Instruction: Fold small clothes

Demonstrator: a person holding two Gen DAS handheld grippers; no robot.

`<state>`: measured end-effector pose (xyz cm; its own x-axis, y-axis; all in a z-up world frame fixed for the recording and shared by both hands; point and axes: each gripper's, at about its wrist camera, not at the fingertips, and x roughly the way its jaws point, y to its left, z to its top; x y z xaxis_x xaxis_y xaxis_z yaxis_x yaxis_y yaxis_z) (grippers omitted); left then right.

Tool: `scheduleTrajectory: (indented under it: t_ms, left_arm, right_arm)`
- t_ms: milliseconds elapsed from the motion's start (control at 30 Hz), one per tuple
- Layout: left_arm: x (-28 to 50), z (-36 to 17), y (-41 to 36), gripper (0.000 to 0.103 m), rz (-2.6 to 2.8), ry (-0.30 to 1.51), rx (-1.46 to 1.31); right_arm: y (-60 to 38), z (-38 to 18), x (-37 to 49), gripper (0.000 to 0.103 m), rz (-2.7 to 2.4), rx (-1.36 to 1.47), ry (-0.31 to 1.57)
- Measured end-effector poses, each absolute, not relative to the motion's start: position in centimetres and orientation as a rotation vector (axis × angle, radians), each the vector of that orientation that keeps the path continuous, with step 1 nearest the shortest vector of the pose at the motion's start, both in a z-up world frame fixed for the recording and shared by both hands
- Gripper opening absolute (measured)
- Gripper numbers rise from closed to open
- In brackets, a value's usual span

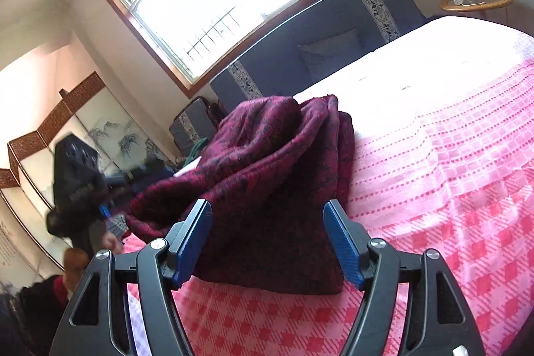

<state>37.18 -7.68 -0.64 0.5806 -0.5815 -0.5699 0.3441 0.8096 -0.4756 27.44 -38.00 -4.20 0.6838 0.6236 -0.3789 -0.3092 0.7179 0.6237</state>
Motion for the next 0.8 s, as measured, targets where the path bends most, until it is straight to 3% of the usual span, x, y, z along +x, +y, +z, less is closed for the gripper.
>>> scheduleTrajectory:
  t_ms: [200,367,400,467,500,633,733,800]
  left_arm:
    - [35.2,-3.4,-11.1,0.054,-0.621,0.718,-0.269]
    - [34.4,-4.1,-12.8,0.054,-0.651,0.677,-0.187]
    - [34.4,-4.1,-12.7,0.054,-0.658,0.673,-0.189]
    - [34.4,-3.9,-12.2,0.054,-0.66,0.676,-0.209]
    - [34.2,-3.6,-11.8,0.054,-0.653,0.678,-0.222]
    - [33.2,-0.9,-9.5,0.056,-0.622,0.578,-0.271]
    - [33.8,0.2,-8.3,0.074,-0.574,0.522,-0.316]
    - [34.8,-0.6,-8.0,0.075,-0.563,0.552,-0.345]
  right_arm:
    - [-36.5,-0.6,34.1,0.068,0.606,0.52,0.736]
    - [-33.1,-2.8,40.3,0.068,0.613,0.511,0.904]
    - [-32.1,-3.3,41.1,0.066,0.617,0.49,0.931]
    - [-30.2,-4.3,42.3,0.027,0.564,0.426,0.999]
    - [-29.7,-4.4,42.4,0.017,0.551,0.415,1.003]
    - [-30.3,-1.0,40.9,0.014,0.578,0.368,0.827]
    - [-32.5,1.1,41.3,0.014,0.607,0.381,0.774]
    - [-33.8,1.4,41.6,0.013,0.605,0.358,0.776]
